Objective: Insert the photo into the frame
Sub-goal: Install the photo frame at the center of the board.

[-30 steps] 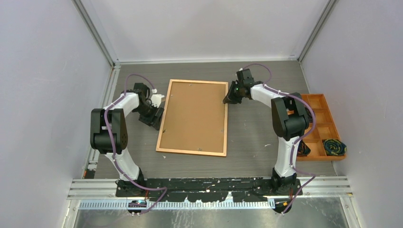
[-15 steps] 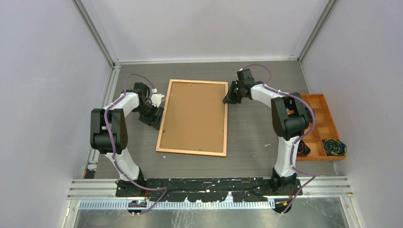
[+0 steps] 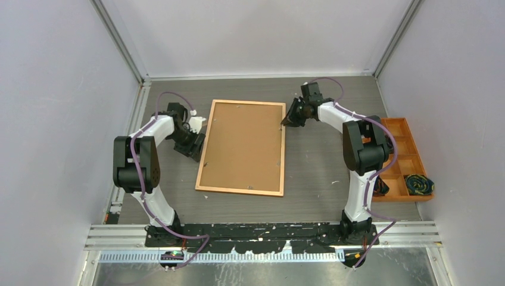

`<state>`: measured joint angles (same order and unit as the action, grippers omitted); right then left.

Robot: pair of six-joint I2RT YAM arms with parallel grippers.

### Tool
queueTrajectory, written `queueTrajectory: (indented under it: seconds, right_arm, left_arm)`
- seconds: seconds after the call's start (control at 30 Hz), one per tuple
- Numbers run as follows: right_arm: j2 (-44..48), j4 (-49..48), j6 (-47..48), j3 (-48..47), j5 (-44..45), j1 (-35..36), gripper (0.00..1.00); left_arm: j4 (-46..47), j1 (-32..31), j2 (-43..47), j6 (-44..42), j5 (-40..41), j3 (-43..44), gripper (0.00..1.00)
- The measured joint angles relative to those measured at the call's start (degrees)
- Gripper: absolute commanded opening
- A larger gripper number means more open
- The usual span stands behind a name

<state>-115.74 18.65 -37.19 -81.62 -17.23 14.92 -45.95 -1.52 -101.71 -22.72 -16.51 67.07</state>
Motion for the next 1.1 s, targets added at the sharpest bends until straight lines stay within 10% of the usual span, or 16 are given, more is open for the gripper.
queueTrajectory:
  seconds: [1.1]
  right_arm:
    - [-2.9, -2.9, -0.3, 0.3, -4.4, -0.7, 0.16]
  left_arm:
    - [-0.2, 0.0, 0.0, 0.0, 0.0, 0.3, 0.54]
